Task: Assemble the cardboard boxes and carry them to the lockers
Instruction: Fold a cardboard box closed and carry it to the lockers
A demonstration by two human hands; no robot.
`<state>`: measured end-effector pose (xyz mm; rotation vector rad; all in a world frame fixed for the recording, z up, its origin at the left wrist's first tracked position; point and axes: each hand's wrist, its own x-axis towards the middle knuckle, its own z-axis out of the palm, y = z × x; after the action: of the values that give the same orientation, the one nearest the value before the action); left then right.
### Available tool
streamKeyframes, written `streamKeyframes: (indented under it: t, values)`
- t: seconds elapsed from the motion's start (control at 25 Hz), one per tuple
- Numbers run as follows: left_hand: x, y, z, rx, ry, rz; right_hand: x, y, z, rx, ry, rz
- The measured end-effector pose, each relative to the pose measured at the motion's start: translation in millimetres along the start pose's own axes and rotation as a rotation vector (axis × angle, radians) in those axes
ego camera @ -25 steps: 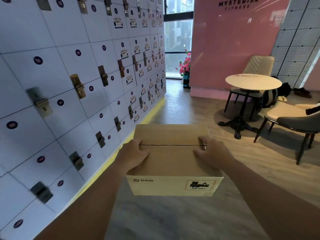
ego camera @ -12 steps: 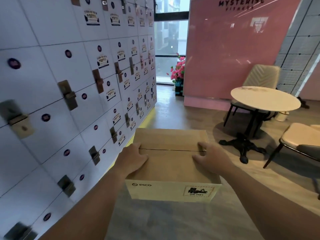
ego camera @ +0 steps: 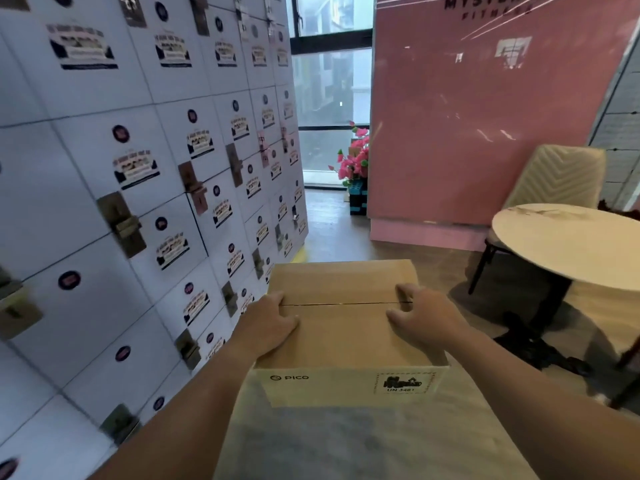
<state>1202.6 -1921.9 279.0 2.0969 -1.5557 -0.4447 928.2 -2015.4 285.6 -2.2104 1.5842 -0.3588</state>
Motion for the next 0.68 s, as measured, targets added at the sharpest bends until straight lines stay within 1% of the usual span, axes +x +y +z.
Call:
streamKeyframes:
  t: [0.2, 0.4, 0.56, 0.68]
  values:
    - [168, -6, -3, 0.028, 0.029, -0.016, 174, -3, -7, 0.005, -0.006, -0.024]
    - [352, -33, 10, 0.04, 0.031, 0.025, 350, -7, 8, -0.008, 0.005, 0.024]
    - [505, -42, 12, 0.001, -0.024, 0.05, 489, -10, 4, 0.009, 0.014, 0.081]
    - [595, -36, 14, -0.022, -0.088, 0.07, 574, -4, -4, 0.004, 0.0, 0.117]
